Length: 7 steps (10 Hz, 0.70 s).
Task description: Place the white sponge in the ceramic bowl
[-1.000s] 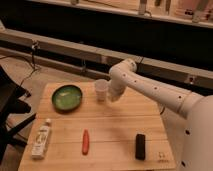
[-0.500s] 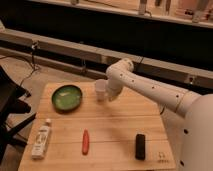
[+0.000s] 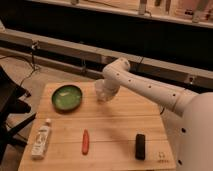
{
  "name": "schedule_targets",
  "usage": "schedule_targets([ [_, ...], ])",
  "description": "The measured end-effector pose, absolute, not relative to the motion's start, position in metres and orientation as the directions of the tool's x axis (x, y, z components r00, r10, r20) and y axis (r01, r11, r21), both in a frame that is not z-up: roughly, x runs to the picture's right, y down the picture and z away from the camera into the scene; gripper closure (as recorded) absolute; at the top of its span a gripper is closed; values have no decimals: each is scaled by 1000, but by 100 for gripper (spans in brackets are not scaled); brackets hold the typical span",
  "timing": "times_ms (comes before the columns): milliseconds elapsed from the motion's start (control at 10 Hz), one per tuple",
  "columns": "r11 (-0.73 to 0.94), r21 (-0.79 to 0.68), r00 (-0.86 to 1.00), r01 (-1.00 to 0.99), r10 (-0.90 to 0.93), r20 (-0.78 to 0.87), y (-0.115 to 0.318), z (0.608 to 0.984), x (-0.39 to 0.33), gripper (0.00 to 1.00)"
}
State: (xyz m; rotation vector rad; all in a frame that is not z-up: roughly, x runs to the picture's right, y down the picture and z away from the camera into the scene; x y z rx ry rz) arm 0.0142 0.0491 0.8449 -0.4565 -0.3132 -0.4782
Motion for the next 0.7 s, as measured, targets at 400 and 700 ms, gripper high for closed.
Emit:
schedule_targets([
  [400, 778, -326, 822, 536, -394, 411, 46, 841, -2, 100],
  [700, 767, -311, 803, 561, -414, 428, 44, 840, -17, 100],
])
